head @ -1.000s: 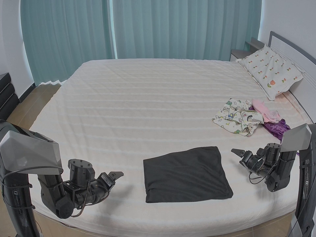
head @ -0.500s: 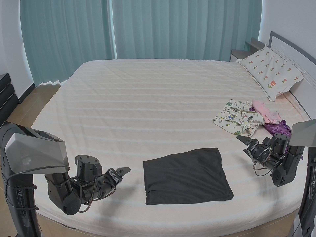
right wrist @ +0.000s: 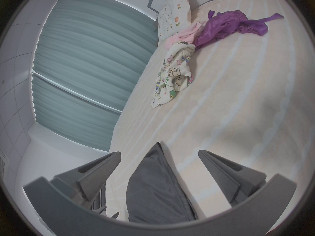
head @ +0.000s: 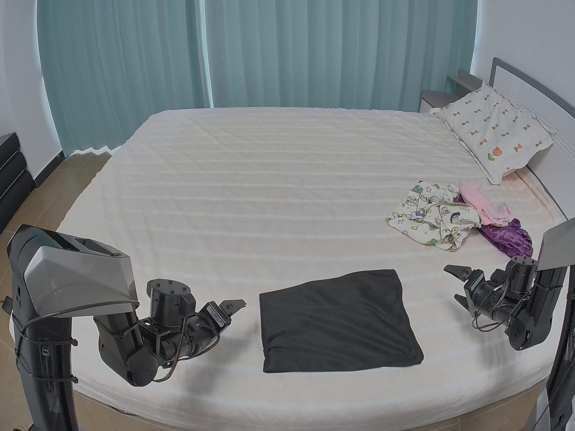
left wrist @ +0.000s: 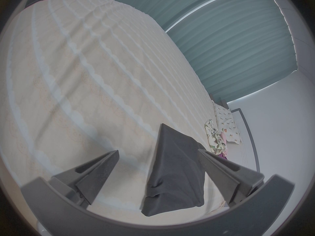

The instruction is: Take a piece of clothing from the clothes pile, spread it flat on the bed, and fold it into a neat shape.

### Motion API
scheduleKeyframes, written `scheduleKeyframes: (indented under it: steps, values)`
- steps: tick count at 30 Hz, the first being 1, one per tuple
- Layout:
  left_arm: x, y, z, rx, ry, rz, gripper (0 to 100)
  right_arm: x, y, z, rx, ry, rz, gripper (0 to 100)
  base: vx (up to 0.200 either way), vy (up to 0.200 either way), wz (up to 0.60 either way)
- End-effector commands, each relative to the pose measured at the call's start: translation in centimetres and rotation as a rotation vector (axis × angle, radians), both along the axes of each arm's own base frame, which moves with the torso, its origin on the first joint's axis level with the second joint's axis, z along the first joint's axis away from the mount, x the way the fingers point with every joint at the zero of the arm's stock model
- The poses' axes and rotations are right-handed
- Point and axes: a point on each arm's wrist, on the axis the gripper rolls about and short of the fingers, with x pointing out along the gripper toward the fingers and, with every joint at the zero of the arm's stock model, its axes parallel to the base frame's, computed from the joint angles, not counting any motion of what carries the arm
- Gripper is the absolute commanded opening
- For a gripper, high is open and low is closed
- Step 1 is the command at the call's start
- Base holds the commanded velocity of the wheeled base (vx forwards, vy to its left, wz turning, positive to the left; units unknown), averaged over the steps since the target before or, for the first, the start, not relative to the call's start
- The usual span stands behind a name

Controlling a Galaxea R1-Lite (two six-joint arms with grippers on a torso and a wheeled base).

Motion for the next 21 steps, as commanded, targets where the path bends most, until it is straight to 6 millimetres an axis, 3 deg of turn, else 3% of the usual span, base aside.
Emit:
scheduleKeyframes:
  steps: [1, 8, 21]
  values:
    - [-0.2, 0.0, -0.2, 0.002, 0.011, -0.005, 100, 0.1, -0.3, -1.6, 0.0, 0.039, -0.011, 100, 0.0, -0.2, 0.0]
    - [-0.2, -0.3, -0.4, 0.007, 0.01, -0.014, 100, -0.1, 0.4, -1.6, 0.0, 0.047, 0.009, 100, 0.0, -0.2, 0.0]
    - [0.3, 0.0, -2.2, 0.162, -0.017, -0.088, 100, -0.2, 0.5, -1.6, -0.008, 0.05, 0.015, 100, 0.0, 0.0, 0.0]
